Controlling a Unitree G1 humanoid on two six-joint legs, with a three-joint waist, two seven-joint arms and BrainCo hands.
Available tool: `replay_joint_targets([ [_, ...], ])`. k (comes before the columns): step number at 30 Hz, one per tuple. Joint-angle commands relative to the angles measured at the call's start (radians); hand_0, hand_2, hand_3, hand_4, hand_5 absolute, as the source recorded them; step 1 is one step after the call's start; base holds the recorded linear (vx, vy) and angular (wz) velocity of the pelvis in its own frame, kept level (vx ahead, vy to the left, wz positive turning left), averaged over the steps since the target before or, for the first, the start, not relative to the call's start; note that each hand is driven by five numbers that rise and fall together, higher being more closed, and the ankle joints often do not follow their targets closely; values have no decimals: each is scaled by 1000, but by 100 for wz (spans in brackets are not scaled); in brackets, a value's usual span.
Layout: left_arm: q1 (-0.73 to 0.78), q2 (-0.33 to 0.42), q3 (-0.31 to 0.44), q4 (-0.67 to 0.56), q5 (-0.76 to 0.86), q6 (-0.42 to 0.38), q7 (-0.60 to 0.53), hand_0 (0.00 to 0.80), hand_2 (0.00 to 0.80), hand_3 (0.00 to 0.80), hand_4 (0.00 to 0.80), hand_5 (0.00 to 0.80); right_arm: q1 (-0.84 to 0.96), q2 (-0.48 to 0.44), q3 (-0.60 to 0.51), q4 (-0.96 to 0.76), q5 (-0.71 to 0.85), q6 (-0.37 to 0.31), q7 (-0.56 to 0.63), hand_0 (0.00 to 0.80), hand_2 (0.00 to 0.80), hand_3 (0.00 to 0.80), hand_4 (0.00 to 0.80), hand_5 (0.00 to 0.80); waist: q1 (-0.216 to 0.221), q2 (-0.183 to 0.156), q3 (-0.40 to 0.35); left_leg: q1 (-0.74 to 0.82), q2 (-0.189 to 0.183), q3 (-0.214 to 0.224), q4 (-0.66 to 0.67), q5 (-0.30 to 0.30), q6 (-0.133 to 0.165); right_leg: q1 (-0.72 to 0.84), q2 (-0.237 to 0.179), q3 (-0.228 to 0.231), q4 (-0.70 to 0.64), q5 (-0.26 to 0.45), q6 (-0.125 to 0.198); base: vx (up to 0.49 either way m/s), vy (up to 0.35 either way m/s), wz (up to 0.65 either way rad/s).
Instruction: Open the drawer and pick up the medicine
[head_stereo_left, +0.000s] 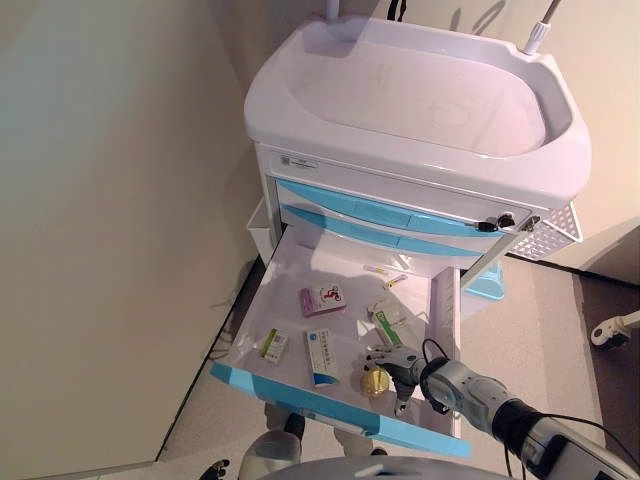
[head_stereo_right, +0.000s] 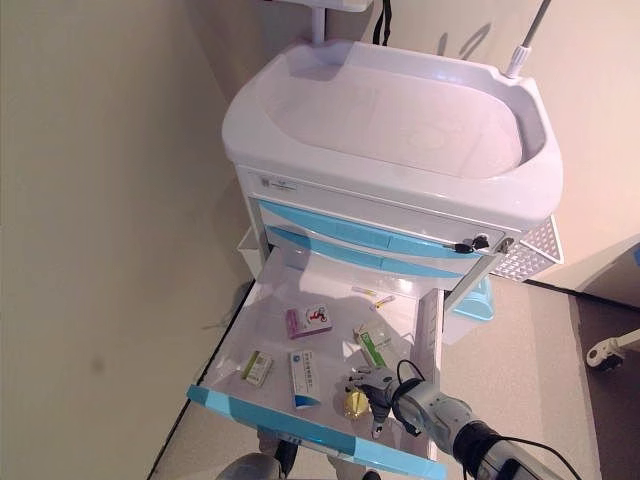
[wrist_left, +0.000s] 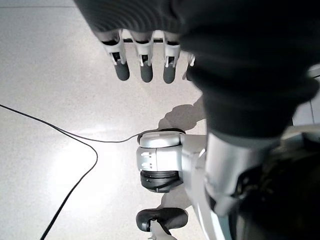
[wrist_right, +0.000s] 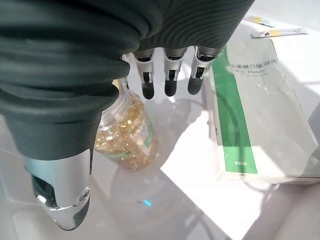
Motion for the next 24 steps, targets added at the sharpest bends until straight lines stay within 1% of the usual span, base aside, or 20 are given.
replay_joint_targets([
  [1,-47,-10,-34,27,-23,-7,12,0,0,0,0,0,-36,9,46,-18,-21,-7,-26,0,0,0,0,0,14,-4,-4,-34,-4,14,22,-50,-4,-138,-12,2,90,53,31,0,0,0],
  [13,-45,-13,-33,32,-22,-4,20,0,0,0,0,0,-23,27,16,-13,-24,18,-68,0,0,0,0,0,12,-2,-7,-31,-5,16,21,-51,-2,-136,-14,2,89,54,32,0,0,0],
  [24,-44,-17,-38,35,-22,-4,24,0,0,0,0,0,-22,47,22,18,-42,27,-84,0,0,0,0,0,13,-1,-8,-30,-5,14,18,-51,-1,-136,-14,2,89,54,32,0,0,0],
])
